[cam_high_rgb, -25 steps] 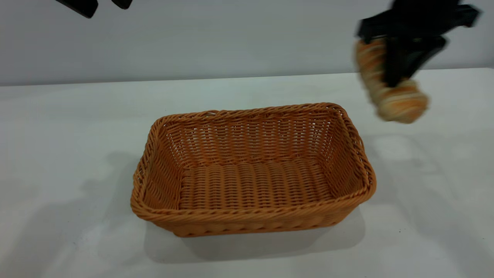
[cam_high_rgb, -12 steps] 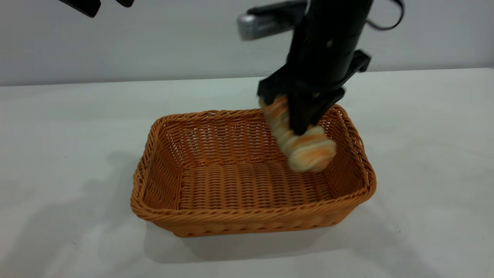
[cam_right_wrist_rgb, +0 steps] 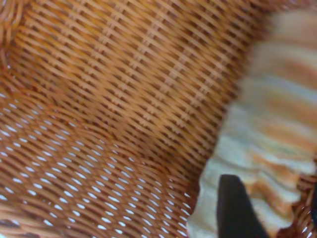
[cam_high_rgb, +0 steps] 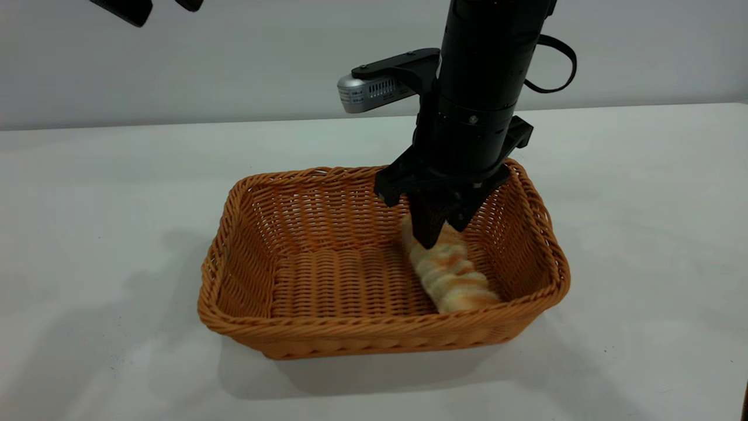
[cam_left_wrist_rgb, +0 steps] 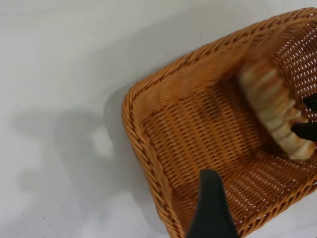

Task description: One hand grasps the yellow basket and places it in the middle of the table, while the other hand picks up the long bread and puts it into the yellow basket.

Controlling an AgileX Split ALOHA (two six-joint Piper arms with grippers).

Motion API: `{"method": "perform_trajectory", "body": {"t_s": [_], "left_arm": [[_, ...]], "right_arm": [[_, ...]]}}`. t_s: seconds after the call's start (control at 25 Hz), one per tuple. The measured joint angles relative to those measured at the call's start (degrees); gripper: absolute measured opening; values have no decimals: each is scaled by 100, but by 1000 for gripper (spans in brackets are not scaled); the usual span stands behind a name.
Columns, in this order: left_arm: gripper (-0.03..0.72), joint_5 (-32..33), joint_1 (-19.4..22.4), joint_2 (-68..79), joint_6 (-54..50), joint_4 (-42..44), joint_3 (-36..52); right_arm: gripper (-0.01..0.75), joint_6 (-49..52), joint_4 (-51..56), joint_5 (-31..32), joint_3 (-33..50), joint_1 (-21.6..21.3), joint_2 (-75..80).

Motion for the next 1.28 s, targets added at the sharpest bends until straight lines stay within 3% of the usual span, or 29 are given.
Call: {"method": "perform_trajectory", "body": {"t_s": [0.12,0.44,0.8,1.28], "left_arm": [[585,27,0,-58,0,0,0],[585,89,0,-743,144,49,0],[585,659,0,-1746,146,722,0],[585,1353,0,-3116,16,1075,0]], "right_arm": [[508,-7,0,78,0,0,-65],[519,-65,-88,264,0,0,-769],[471,144,-886,894,12,0,-2261],[434,582,-1442,2280,41,0,-4366]]}}
